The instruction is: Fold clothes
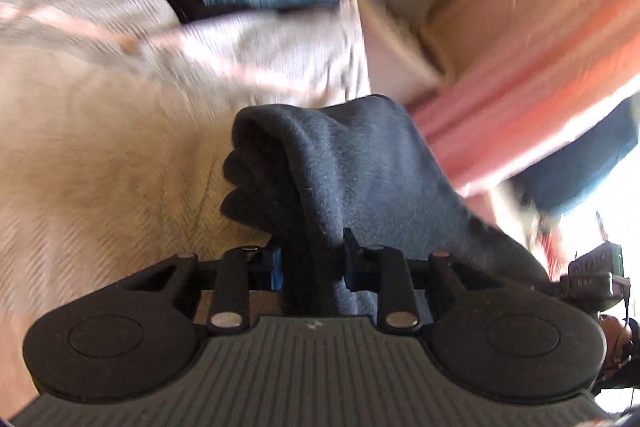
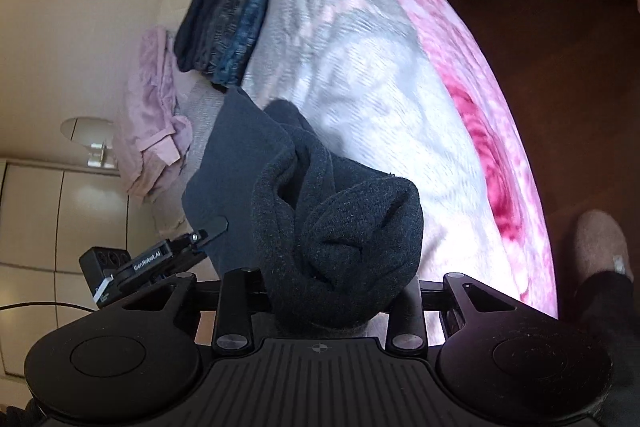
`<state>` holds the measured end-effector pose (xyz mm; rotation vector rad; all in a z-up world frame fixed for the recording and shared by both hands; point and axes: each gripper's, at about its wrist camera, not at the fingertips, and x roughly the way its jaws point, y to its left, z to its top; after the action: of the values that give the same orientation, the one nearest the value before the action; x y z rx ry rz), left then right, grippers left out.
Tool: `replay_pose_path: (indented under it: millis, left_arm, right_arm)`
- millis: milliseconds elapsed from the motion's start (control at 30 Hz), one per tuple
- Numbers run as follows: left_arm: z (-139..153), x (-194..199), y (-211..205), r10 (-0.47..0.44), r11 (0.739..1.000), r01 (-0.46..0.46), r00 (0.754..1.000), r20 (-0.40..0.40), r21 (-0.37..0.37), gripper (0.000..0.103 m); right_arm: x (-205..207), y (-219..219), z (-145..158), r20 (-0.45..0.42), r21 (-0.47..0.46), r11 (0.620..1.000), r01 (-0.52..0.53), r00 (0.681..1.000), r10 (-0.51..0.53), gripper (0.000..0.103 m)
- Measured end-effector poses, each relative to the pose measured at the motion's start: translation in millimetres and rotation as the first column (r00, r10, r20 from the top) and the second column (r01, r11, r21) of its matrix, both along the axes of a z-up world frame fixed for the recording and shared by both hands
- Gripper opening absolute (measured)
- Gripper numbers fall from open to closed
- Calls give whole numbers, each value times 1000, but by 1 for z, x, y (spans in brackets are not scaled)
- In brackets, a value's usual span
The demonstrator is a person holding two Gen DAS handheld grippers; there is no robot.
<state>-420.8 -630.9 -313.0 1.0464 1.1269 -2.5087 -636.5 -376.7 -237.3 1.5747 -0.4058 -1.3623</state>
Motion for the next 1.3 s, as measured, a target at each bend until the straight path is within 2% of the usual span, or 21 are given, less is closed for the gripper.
replay_pose_path:
  millis: [67,133,200,267,367,433,500,600,700,833,900,967,1100,1133,1167,1200,1233,1267,1300]
  left_arm:
    - [16,20,3,109,994,-109,992,-58,3,23]
    - [31,40,7,217,976,-217,970,-113,15,23]
    - [25,54,9,339,941,-333,934,-114,65,23]
    - [18,67,11,454,889,-443,884,-108,114,24]
    - [-17,60,7,555,823,-546,832,-15,160,25]
    - [-41,47,3,560,810,-562,826,64,164,25]
    - [-57,36,-1,535,826,-546,838,108,140,29]
    - [-61,35,-7,507,841,-519,854,112,153,32]
    - [-58,39,-11,478,855,-491,871,113,168,33]
    - [-65,43,-13,459,862,-472,881,114,186,35]
    - [-71,39,-16,454,863,-467,884,111,191,38]
    - [-76,35,-15,450,865,-463,886,108,194,40]
    - [-74,34,-12,425,883,-437,899,105,173,40]
    - [-69,33,-10,398,901,-411,911,110,143,40]
    - [-60,32,-6,352,927,-363,929,117,92,40]
    - [-51,29,-1,295,953,-301,947,127,30,40]
    - [-41,27,4,238,971,-235,961,139,-36,40]
    - [-30,25,14,176,978,-154,972,157,-144,40]
    - [-21,23,28,110,962,-61,978,175,-267,40]
  right_arm:
    - [-15,-20,31,-78,-49,996,-72,995,68,33]
    - [-28,-48,59,-158,-96,982,-164,976,147,33]
    - [-33,-79,75,-231,-123,959,-257,947,224,33]
    - [-34,-110,84,-303,-133,929,-344,907,293,33]
    - [-34,-154,65,-360,-91,901,-425,857,368,34]
    - [-37,-178,35,-361,-30,904,-427,848,388,36]
    - [-41,-193,3,-338,53,919,-392,859,386,38]
    - [-47,-190,-19,-312,82,943,-321,891,331,52]
    - [-47,-163,-14,-304,25,966,-257,919,252,62]
    - [-41,-113,-13,-242,-7,995,-101,966,96,75]
    - [-31,-91,-24,-169,-15,999,-47,985,44,78]
    - [-16,-79,-40,-104,-11,999,-39,994,38,79]
    - [10,-85,-68,-7,-51,997,-53,999,53,78]
    - [12,-87,-70,12,-49,998,-43,999,43,68]
    - [10,-90,-70,24,-28,999,-30,999,31,48]
    - [6,-95,-69,27,4,1000,-27,999,27,44]
    - [1,-98,-65,28,17,999,-36,999,36,35]
    - [-5,-101,-59,23,24,999,-49,999,49,30]
    - [-10,-103,-52,18,28,998,-60,998,60,29]
